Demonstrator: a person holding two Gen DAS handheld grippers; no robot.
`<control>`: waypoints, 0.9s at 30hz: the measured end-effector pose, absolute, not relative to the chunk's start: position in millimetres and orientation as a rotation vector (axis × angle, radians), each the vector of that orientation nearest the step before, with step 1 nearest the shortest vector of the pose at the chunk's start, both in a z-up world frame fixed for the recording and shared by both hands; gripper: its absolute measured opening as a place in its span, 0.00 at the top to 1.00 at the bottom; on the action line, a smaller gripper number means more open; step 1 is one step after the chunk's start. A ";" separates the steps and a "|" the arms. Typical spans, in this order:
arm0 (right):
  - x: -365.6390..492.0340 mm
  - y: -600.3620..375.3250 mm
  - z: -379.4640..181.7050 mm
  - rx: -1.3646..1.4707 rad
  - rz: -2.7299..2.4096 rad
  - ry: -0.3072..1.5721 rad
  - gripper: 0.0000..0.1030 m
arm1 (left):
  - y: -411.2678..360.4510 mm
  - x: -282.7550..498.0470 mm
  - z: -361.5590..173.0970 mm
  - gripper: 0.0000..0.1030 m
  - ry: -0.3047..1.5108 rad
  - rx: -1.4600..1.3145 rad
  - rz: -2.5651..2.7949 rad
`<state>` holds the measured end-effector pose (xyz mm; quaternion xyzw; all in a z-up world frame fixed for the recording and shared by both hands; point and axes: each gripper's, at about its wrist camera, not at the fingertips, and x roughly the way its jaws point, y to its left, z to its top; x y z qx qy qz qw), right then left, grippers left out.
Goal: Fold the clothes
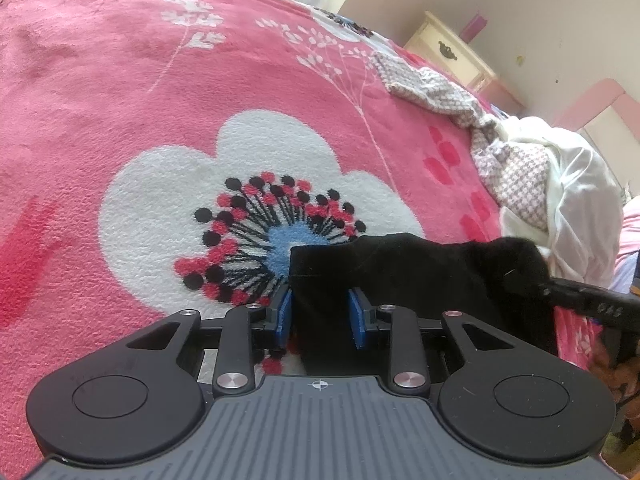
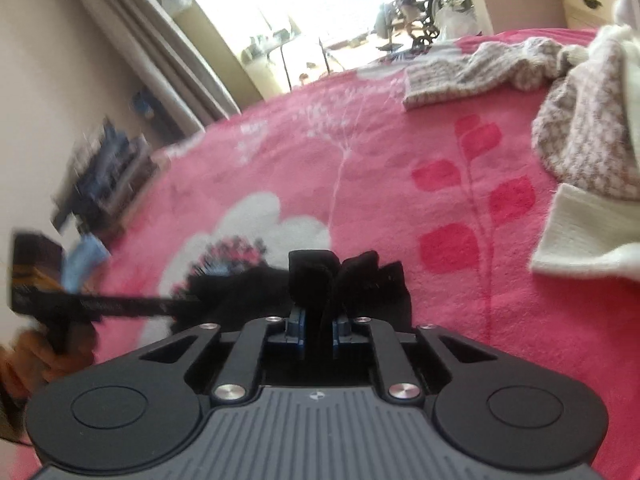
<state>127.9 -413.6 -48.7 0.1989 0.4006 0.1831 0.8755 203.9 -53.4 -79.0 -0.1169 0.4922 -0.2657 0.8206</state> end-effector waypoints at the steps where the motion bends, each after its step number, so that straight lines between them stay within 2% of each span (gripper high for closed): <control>1: 126.5 -417.3 -46.1 0.442 0.382 0.825 0.89 | -52.6 203.5 -78.9 0.71 1.049 -0.251 -0.566; 7: 115.5 -442.1 -43.3 0.588 0.346 0.814 0.89 | -48.4 200.9 -78.8 0.71 1.059 -0.268 -0.559; 9: 109.0 -451.0 -44.2 0.618 0.320 0.816 0.85 | -47.7 199.7 -77.6 0.71 1.063 -0.269 -0.553; 10: 105.8 -455.4 -44.7 0.633 0.307 0.817 0.78 | -47.3 199.0 -76.6 0.71 1.064 -0.266 -0.550; 11: 102.6 -459.9 -45.2 0.648 0.295 0.818 0.64 | -46.3 197.5 -74.7 0.71 1.063 -0.261 -0.545; 14: 92.9 -473.3 -46.7 0.693 0.256 0.820 0.53 | -41.2 187.4 -64.0 0.70 1.042 -0.228 -0.543; 18: 76.0 -489.8 -48.0 0.745 0.208 0.831 0.51 | -37.5 160.8 -42.1 0.70 0.990 -0.119 -0.602; 22: 6.0 -486.6 -49.2 0.737 0.217 0.965 0.50 | -60.4 115.0 -23.7 0.70 0.940 0.034 -0.804; 27: -53.2 -490.1 -69.8 0.945 0.166 1.043 0.49 | -107.2 58.3 -14.0 0.70 0.871 0.210 -1.059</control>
